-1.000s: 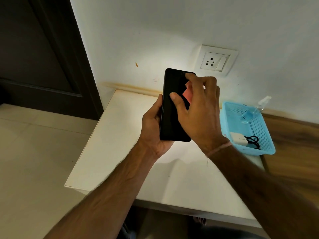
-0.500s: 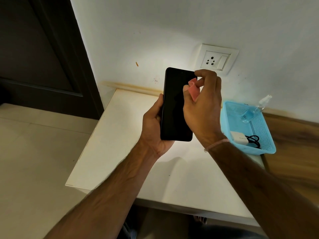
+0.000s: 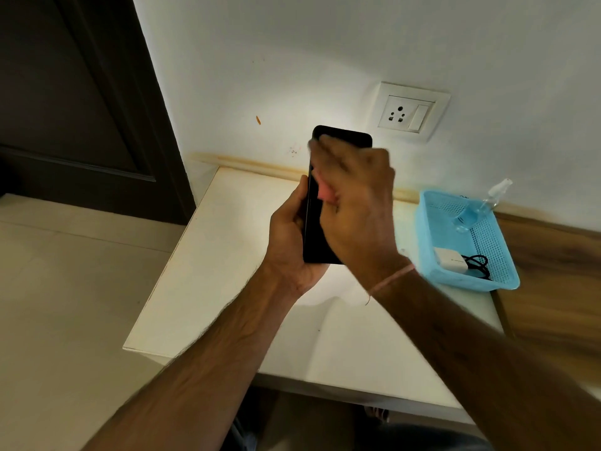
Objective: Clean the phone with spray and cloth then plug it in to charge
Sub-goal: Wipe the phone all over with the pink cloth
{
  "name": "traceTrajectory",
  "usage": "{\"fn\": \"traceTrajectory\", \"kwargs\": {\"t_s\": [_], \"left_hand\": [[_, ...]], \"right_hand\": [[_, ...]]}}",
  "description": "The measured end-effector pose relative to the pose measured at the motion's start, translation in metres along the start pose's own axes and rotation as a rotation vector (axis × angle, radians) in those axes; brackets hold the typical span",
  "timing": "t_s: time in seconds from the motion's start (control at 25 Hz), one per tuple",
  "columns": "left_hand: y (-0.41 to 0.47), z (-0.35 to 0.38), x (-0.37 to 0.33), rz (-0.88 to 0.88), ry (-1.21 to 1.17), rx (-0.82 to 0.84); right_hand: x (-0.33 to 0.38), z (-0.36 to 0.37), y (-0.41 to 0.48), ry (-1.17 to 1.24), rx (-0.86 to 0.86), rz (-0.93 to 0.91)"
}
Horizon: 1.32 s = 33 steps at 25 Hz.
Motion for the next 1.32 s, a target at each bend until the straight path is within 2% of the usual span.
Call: {"fn": "traceTrajectory", "kwargs": {"t_s": [0.12, 0.24, 0.44, 0.6, 0.72, 0.88, 0.96, 1.04, 1.16, 1.32], "left_hand": [[-0.001, 0.000, -0.005, -0.024, -0.073, 0.046], [-0.002, -0.004, -0.005, -0.064, -0.026, -0.015], [-0.003, 0.003, -0.002, -0.035, -0.007, -0.022], [-0.005, 0.007, -0.008, -0.075, -0.053, 0.038], [-0.003, -0.002, -0.007, -0.077, -0.031, -0.002], [-0.002, -0.003, 0.006, -0.064, 0.029, -0.007], [-0.003, -0.001, 0.006, -0.050, 0.048, 0.002], [-0.002, -0.002, 0.002, -0.043, 0.028, 0.009], [-0.003, 0.001, -0.003, -0.049, -0.045, 0.085], [-0.003, 0.001, 0.007, -0.127, -0.087, 0.064]], "right_hand": [[0.013, 0.014, -0.034, 0.015, 0.115, -0.156], [0.005, 0.006, -0.054, -0.079, 0.132, -0.217], [-0.005, 0.002, -0.025, -0.171, 0.179, -0.130], [0.011, 0.017, -0.049, -0.149, 0.276, -0.192], [0.003, 0.016, -0.074, -0.180, 0.388, -0.216], [-0.024, 0.023, -0.029, -0.297, 0.360, 0.054], [-0.022, 0.033, -0.008, -0.296, 0.340, 0.130], [-0.014, 0.038, -0.006, -0.285, 0.337, 0.116], [0.005, 0.038, -0.041, -0.224, 0.397, -0.026], [-0.002, 0.025, -0.069, -0.227, 0.458, -0.086]]}}
Point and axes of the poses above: each hand's wrist, its own y-axis towards the middle knuckle, its own z-axis out of the palm, x = y × z, the point moved 7 cm from there along y, towards the middle knuckle, and after that the axes turned 4 degrees about y, right-handed, at the moved point
